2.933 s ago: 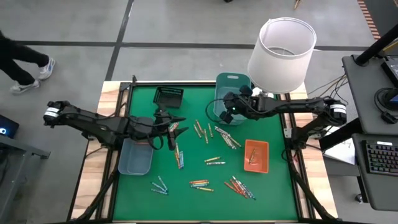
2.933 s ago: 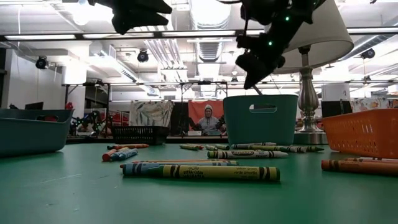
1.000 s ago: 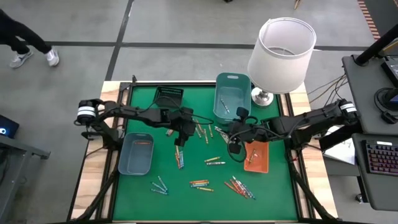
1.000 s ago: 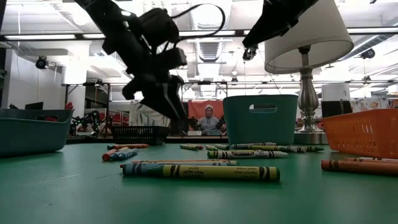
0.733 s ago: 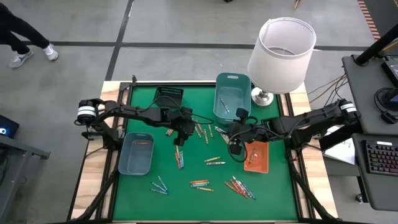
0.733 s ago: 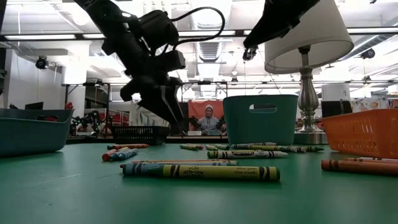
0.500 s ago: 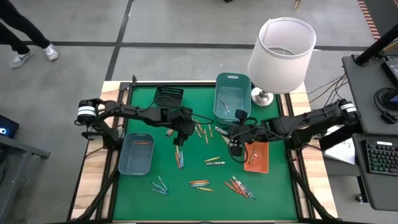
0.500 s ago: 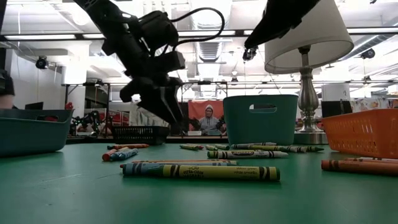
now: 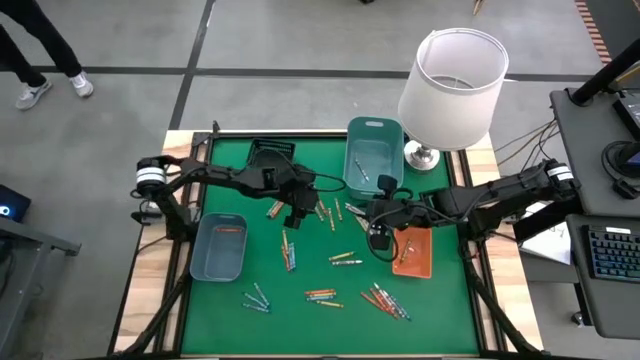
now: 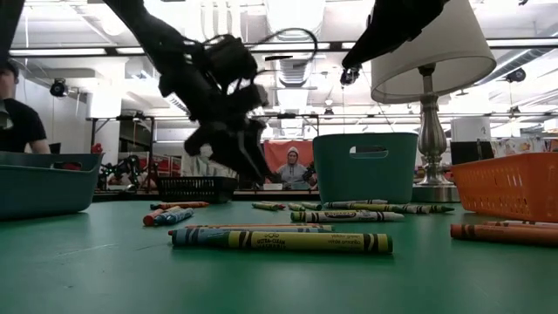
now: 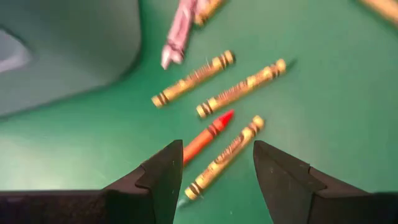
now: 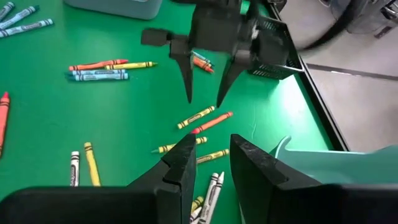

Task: Sort crayons
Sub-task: Put the green crayon into the orange bin

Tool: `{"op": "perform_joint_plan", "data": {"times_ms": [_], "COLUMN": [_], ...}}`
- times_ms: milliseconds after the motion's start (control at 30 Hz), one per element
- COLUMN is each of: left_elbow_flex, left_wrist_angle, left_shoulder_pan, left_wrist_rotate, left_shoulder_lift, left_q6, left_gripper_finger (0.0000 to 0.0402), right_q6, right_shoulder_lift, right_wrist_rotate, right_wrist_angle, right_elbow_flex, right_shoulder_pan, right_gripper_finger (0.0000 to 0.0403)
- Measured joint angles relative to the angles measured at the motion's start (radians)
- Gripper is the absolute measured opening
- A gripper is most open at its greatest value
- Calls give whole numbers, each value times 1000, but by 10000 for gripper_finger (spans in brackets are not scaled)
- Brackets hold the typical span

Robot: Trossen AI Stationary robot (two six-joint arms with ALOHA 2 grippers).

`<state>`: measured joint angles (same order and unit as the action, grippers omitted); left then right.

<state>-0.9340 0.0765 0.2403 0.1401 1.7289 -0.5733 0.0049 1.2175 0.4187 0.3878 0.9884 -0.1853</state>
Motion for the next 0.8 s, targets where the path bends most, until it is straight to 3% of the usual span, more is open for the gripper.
{"op": "perform_joint_plan", "data": {"times_ms": [500,800], "left_elbow_flex": [-22,-21], "left_wrist_angle": [-7,5], "left_shoulder_pan": [18,17], "left_wrist_rotate": [3,7], "left_shoulder_lift": [117,118], "left_q6": [-46,-44], "left_gripper_finger": [177,122], "right_q6": [8,25], "right_shoulder_lift": [0,0], "right_wrist_rotate": [1,1], "right_wrist_angle": [5,4], "right_elbow_flex": [-15,-16], "right_shoulder_pan": [36,38], "right_gripper_finger": [87,88]}}
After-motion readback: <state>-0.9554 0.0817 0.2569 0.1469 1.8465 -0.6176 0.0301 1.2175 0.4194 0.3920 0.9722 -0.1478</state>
